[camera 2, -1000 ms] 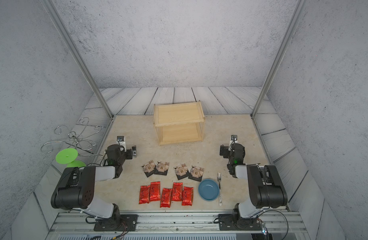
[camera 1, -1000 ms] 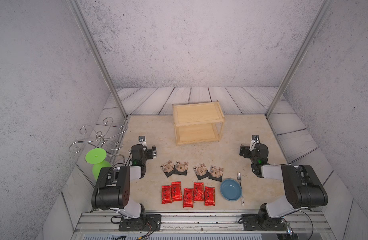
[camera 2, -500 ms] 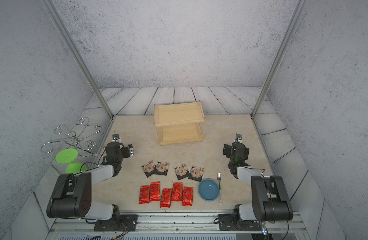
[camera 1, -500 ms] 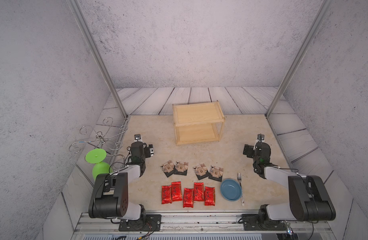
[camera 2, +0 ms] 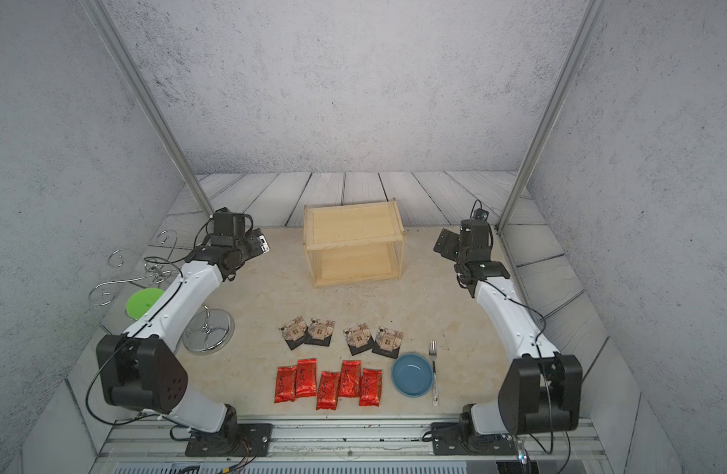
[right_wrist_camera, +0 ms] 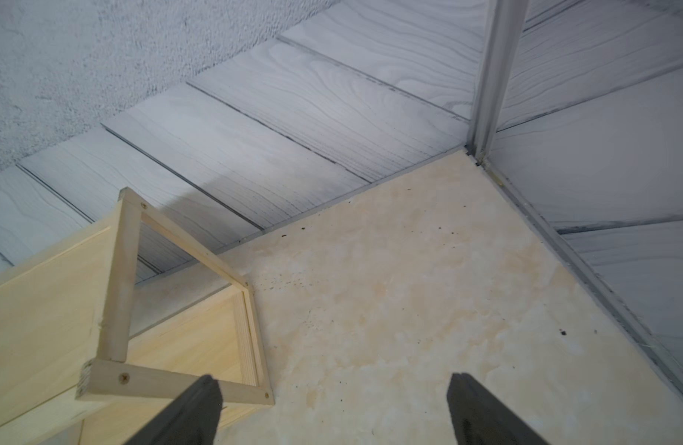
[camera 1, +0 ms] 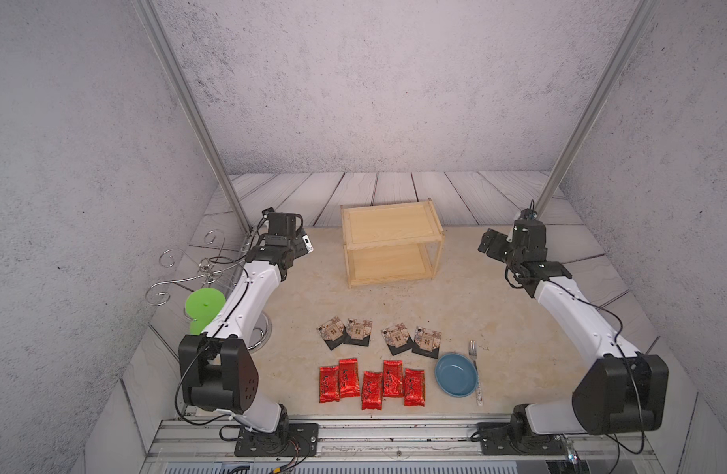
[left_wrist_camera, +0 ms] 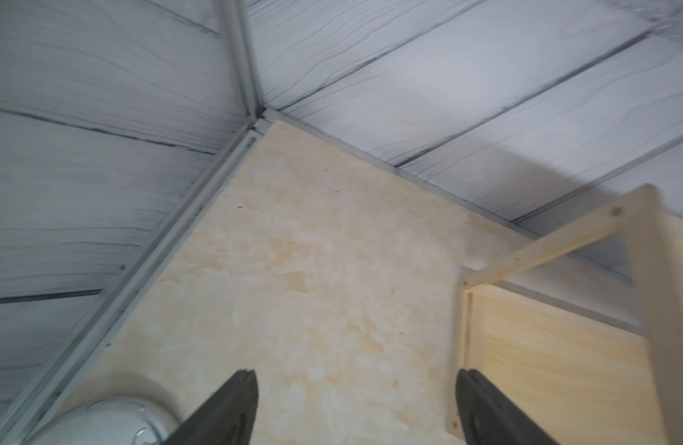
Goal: Place the tea bags on the shelf by color
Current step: Move the shelf to the center of the board.
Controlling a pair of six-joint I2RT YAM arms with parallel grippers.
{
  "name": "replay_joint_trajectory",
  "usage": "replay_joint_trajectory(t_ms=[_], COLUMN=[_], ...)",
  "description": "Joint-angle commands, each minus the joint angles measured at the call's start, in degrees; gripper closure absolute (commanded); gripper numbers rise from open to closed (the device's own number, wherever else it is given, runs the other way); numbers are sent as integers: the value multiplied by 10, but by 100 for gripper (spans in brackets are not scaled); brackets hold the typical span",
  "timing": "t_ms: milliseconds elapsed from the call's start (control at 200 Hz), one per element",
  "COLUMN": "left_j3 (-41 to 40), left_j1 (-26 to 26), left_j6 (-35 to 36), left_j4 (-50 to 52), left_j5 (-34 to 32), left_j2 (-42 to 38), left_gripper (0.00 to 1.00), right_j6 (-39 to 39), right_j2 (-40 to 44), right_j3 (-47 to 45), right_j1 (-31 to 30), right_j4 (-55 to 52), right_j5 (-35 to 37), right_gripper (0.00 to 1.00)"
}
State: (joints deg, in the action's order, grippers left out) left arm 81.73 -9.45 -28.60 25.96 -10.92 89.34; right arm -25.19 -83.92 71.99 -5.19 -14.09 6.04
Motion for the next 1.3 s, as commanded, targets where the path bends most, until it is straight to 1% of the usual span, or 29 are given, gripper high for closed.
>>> replay_joint_trajectory(t_ms=[0,35,110,160,225,355,530,656,781,866,986,1101,1196,1296], left_j3=[30,38,65,76,70,55,63,59,76,98,131,152,168,188], left_j1=[-30,-37,-43,-43,-43,-43,-43,-43,-44,-43,-44,-46,-47,-46], left_j6=[-13,-12,-9,-13,-12,-10,-22,-29,-36,-40,-53,-60,-62,-61], left_j4=[47,47,58,66,58,29,24,12,-2,-7,-10,-17,-20,-20], left_j5=[63,81,114,120,117,116,160,183,214,238,270,286,290,293], left_j2=[13,21,38,47,47,36,41,55,79,102,133,156,167,182], left_gripper=[12,10,14,15,14,12,12,13,14,22,28,34,38,41], right_j6=[16,22,32,33,26,20,6,4,1,-1,-5,-9,-10,-15], right_j2=[-44,-59,-94,-116,-139,-156,-150,-154,-160,-163,-164,-170,-173,-175], right_j3=[52,69,114,141,162,178,174,168,172,178,183,188,192,192], right_j1=[-2,-2,-2,-2,-2,-3,-8,-28,-45,-53,-64,-73,-78,-82], right_j4=[-52,-53,-64,-69,-67,-64,-52,-52,-50,-49,-46,-47,-49,-45], right_j5=[-71,-90,-152,-198,-251,-294,-314,-314,-314,-313,-310,-309,-310,-308], right_gripper=[4,3,3,3,4,6,8,10,17,22,29,35,38,40])
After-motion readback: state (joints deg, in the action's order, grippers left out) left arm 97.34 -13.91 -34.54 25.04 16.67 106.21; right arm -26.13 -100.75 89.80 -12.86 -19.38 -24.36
